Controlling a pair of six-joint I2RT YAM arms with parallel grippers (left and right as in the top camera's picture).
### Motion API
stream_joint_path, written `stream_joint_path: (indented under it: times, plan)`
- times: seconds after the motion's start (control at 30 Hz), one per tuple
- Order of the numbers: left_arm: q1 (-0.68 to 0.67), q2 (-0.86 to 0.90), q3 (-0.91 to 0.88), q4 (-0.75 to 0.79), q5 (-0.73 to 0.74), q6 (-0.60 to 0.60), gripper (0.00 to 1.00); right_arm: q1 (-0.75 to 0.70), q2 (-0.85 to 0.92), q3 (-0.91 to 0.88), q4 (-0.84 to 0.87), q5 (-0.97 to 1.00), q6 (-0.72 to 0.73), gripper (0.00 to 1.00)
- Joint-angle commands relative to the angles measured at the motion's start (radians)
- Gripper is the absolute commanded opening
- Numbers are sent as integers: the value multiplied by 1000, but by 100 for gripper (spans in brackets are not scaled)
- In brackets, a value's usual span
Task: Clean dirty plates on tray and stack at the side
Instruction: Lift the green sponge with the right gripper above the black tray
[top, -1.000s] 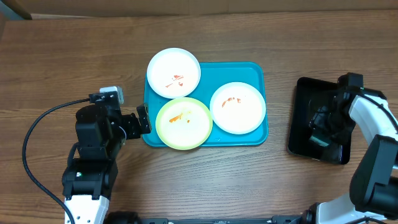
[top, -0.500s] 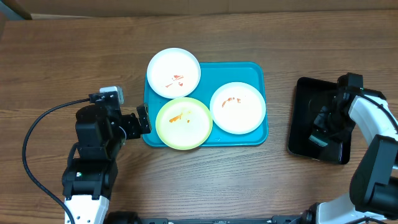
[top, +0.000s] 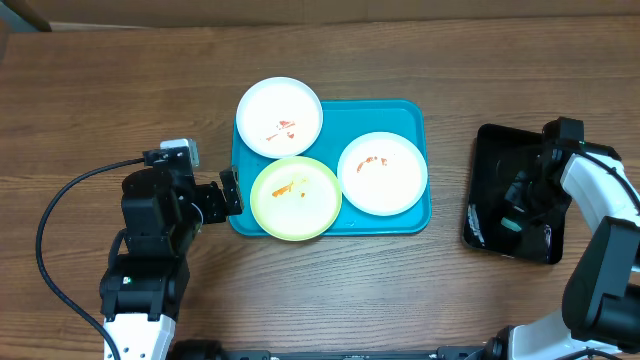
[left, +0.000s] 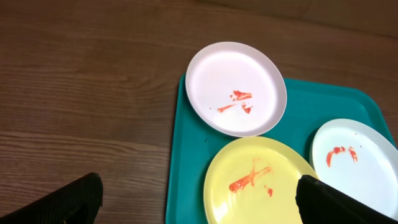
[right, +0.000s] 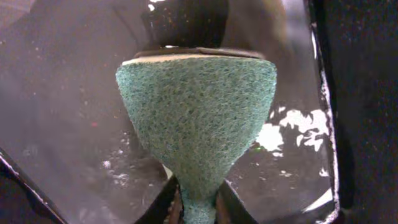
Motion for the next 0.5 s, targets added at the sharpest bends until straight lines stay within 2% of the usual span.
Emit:
stream_joint_path:
  times: [0.0,0.1,0.23,0.47]
  plan:
    - [5,3,27,0,0,-17,100,-1,2,-6,1,-6,2,8]
    - [5,3,27,0,0,-17,100,-1,2,-6,0,-39,2,4]
    - [5,3,27,0,0,-17,100,-1,1,16,-36,-48,2,4]
    - [5,3,26,-8,0,-18,100,-1,-37,154,-155,-88,0,4]
